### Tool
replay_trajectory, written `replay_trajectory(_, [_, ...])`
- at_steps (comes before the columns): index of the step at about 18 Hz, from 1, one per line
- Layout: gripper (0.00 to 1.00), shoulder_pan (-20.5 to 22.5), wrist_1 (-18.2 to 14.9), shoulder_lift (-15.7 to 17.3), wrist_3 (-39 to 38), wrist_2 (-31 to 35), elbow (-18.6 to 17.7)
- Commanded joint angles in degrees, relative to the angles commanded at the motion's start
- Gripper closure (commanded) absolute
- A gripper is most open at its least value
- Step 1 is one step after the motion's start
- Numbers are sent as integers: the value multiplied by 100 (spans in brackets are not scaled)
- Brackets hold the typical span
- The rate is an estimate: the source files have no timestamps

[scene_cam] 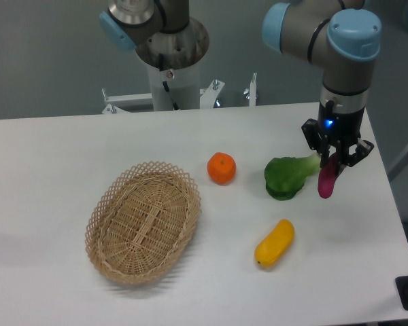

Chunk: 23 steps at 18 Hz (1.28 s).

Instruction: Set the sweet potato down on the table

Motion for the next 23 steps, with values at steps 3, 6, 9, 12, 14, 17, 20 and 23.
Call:
replay_trajectory(3, [82,-26,123,-44,-89,0,9])
replay_trajectory(6, [82,-114,150,-132,-333,9,26])
replay_trajectory(9, [82,-324,456,-246,-930,44,-8])
replay_trajectory(12, [82,-518,642,-404,-1562,105,-88])
replay_trajectory(14, [81,-685,651,-466,-2247,149,-158])
replay_trajectory(17, [80,-852,738,-571,-3066,158,-334])
replay_trajectory(20, [80,-1089,905,-720,-3691,176,-518])
replay_trajectory(23, [78,-1344,1002,-826,-3929,211,-624])
